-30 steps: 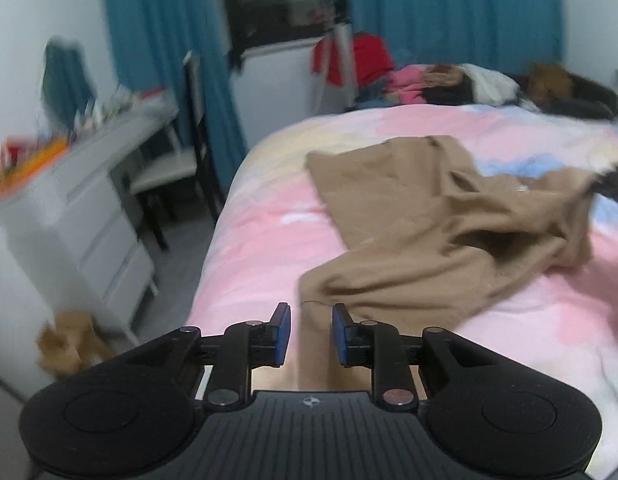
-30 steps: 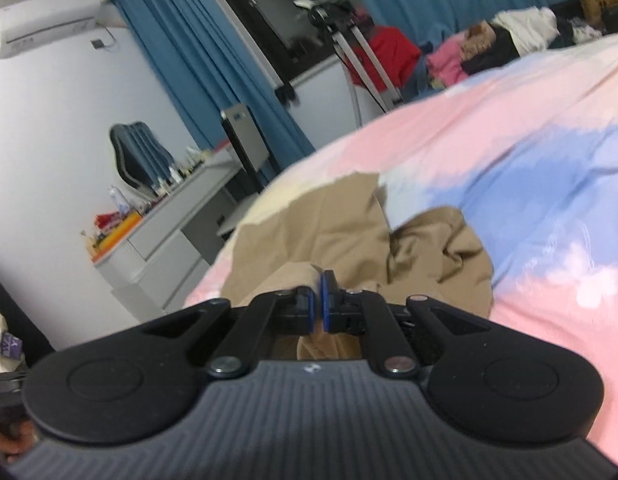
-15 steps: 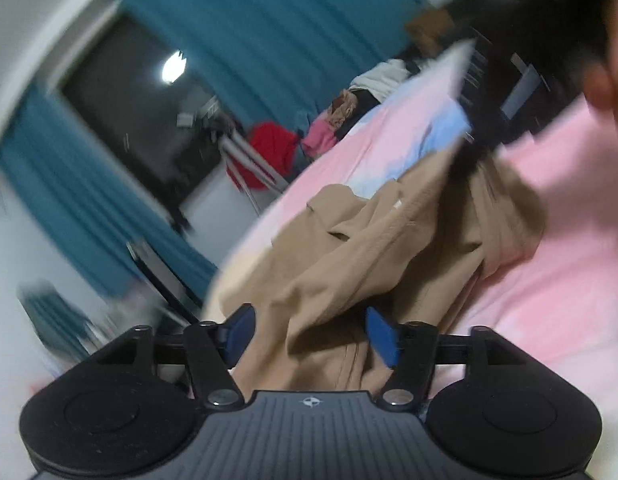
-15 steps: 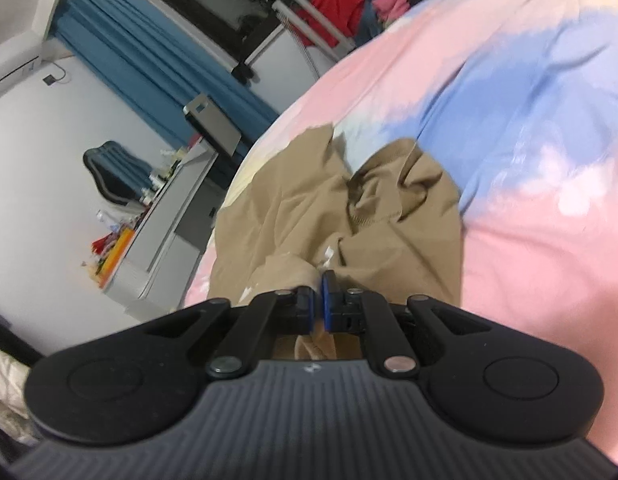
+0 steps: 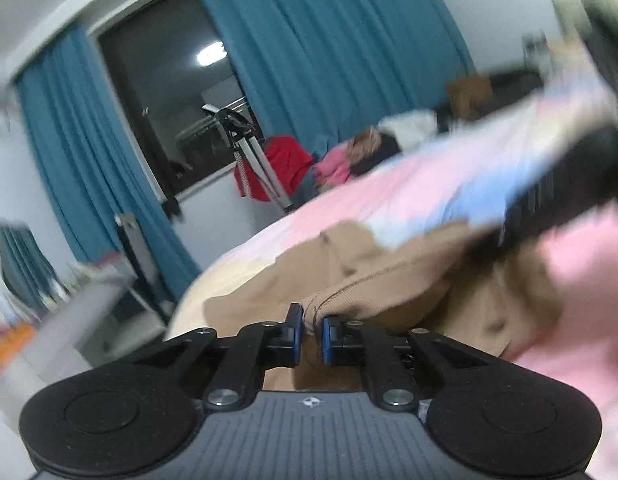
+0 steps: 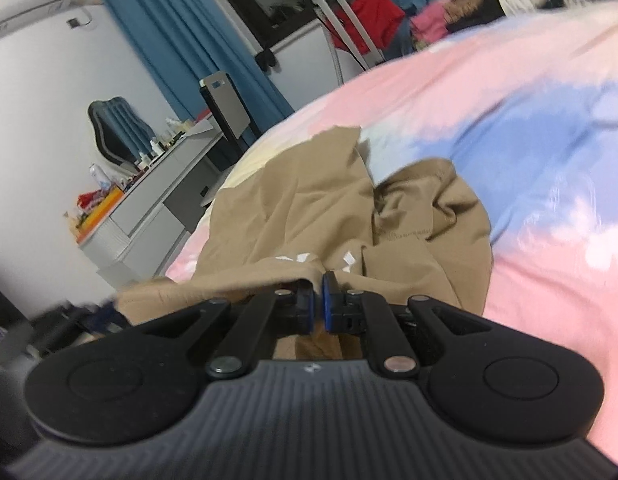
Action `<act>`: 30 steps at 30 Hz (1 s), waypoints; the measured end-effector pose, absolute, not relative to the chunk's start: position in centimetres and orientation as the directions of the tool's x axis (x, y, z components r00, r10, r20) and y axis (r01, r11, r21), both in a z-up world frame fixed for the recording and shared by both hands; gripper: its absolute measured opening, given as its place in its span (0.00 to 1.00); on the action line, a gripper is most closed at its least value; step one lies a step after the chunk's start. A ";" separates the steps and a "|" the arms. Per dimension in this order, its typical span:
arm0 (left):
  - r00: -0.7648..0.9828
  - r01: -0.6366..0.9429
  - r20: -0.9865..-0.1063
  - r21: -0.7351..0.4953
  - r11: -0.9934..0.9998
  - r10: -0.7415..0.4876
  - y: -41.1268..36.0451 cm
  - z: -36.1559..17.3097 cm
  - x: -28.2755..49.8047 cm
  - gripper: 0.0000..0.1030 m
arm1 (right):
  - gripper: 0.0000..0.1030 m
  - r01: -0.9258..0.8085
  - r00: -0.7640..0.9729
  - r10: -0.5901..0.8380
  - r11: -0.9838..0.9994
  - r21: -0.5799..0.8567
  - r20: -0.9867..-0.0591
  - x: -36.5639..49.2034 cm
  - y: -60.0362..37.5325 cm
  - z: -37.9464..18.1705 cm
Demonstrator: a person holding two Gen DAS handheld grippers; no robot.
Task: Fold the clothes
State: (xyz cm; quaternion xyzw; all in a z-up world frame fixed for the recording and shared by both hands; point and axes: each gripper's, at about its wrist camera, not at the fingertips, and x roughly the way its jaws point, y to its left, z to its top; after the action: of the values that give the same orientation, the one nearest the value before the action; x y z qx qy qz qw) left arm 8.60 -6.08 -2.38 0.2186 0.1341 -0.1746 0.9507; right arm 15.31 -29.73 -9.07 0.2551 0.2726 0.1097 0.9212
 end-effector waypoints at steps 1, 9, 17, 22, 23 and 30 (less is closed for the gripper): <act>0.885 0.426 -0.333 0.303 0.853 -0.324 -5.1 -1.1 8.0 0.10 | 0.08 -0.077 0.830 0.344 0.851 0.520 -0.439 15.1 -29.6 -8.8; 0.631 0.638 -0.339 -0.286 0.715 -0.698 3.3 3.9 4.9 0.10 | 0.27 -0.216 0.808 0.415 0.869 0.446 -0.418 12.9 -28.6 -6.6; 0.520 0.397 -0.287 -0.752 0.526 -0.804 9.3 0.1 10.5 0.10 | 0.48 -0.293 0.772 0.441 0.886 0.359 -0.458 10.0 -28.1 -5.2; 0.575 0.291 -0.330 -0.773 0.564 -0.749 9.6 -1.5 13.5 0.10 | 0.49 -0.276 0.849 0.389 0.903 0.329 -0.358 7.8 -27.7 -4.1; 0.589 0.277 -0.339 -0.768 0.578 -0.734 9.3 -1.7 14.0 0.10 | 0.50 -0.277 0.867 0.385 0.901 0.334 -0.317 7.2 -27.6 -3.9; 0.637 0.235 -0.391 -0.723 0.650 -0.664 8.4 -1.9 15.5 0.10 | 0.31 -0.406 0.805 0.470 0.881 0.242 -0.362 7.1 -22.5 -5.8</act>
State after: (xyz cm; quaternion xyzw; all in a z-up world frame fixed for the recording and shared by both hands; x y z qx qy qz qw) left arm 15.54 8.40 -1.91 -0.3228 0.3327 -0.2659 0.8452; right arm 7.12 -22.49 -5.76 0.0763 0.2098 0.2314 0.9469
